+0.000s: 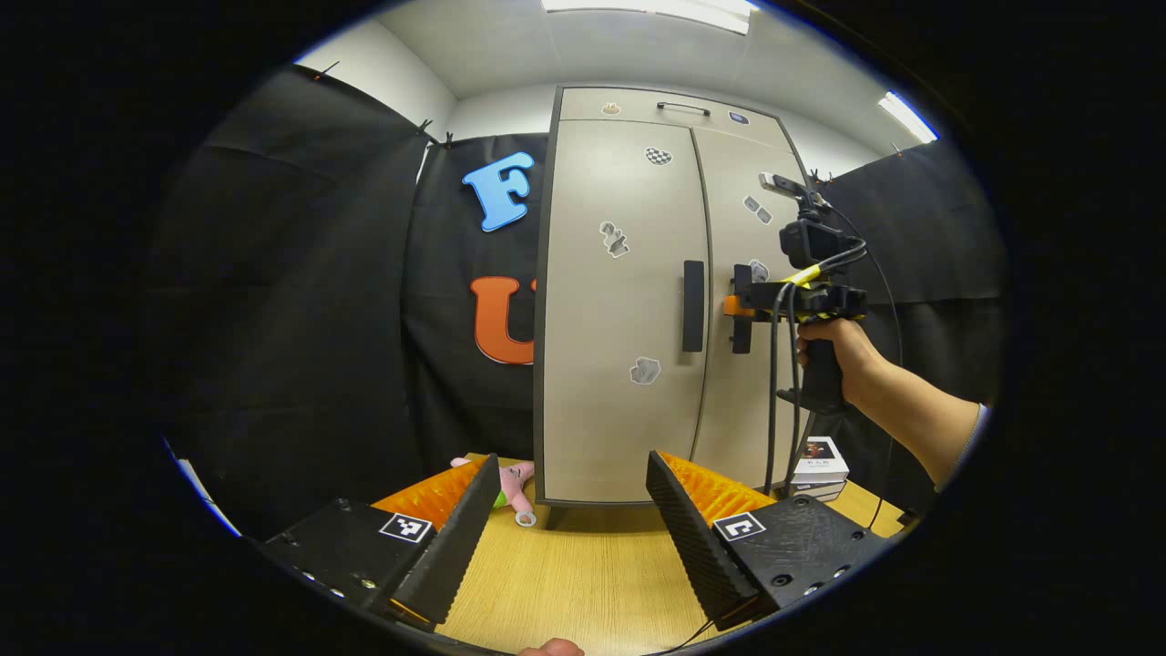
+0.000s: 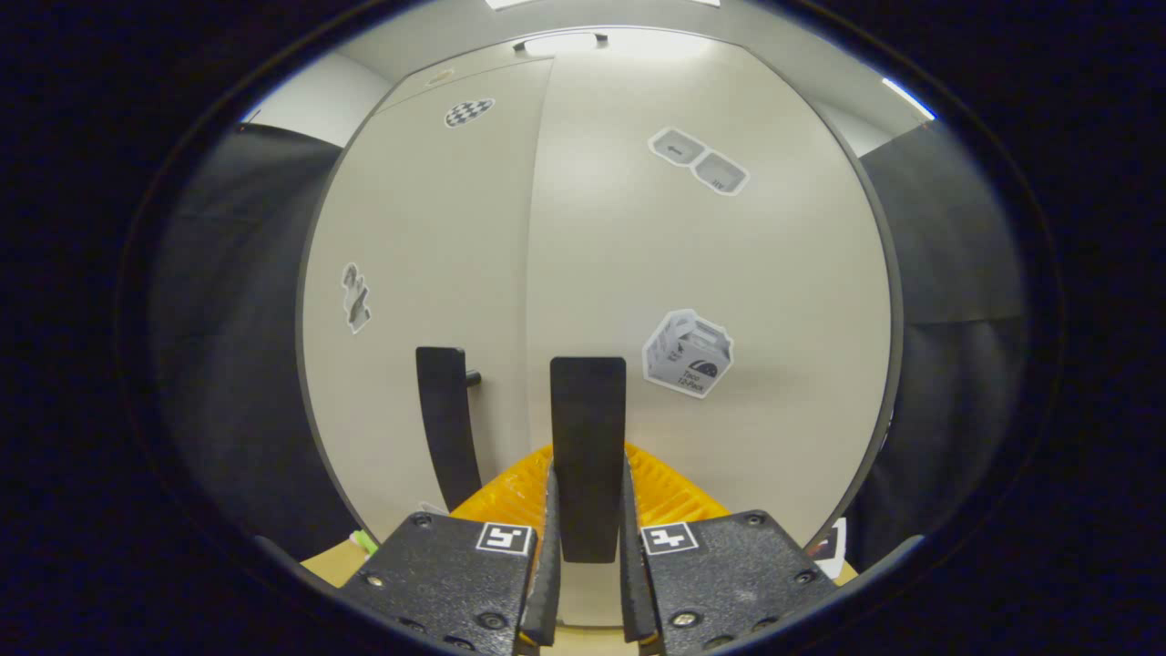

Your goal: Open the right door of the double-door shoe cabinet with the right hand, and open the left door with the left hand.

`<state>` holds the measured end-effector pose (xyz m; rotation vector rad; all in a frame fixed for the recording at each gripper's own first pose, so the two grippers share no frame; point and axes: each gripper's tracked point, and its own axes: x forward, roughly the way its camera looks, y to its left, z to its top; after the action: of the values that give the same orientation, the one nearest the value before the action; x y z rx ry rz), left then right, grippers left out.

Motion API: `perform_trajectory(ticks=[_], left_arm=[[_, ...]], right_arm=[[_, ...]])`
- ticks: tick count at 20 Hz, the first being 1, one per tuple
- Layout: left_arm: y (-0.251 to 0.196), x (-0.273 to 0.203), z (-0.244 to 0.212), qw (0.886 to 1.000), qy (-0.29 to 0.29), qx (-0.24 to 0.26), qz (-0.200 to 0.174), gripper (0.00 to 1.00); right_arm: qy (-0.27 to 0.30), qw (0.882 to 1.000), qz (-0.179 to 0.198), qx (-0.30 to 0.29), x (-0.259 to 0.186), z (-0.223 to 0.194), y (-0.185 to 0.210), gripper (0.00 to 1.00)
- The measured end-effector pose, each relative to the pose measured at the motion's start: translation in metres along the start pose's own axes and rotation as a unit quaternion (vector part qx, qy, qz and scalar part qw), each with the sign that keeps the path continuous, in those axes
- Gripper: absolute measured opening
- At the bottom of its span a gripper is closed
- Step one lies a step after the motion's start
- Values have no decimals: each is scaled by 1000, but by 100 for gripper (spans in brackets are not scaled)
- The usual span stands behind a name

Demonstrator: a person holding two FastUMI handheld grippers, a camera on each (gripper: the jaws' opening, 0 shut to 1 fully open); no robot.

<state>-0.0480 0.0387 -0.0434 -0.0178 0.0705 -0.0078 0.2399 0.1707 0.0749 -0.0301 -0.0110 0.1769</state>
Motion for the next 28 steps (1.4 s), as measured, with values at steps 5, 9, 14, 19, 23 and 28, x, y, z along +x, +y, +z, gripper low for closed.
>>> perform_trajectory(ticks=[5, 9, 14, 19, 23, 28], left_arm=[[-6, -2, 4, 1000, -3, 3, -4, 95], [-8, -4, 5, 1000, -3, 0, -1, 95], [-8, -10, 9, 1000, -8, 3, 4, 95], [-11, -11, 9, 1000, -9, 9, 9, 95], [-12, -9, 9, 1000, -5, 5, 10, 95], [-29, -6, 7, 1000, -6, 1, -1, 95]], right_arm=[[12, 1000, 19, -1, -37, -2, -8, 28], [16, 999, 28, -10, -51, -3, -12, 25], [19, 999, 46, 0, -73, -5, -20, 22], [20, 998, 56, 1, -104, -7, -36, 21], [23, 998, 59, -4, -131, -7, -56, 19], [22, 998, 54, -12, -161, -7, -89, 21]])
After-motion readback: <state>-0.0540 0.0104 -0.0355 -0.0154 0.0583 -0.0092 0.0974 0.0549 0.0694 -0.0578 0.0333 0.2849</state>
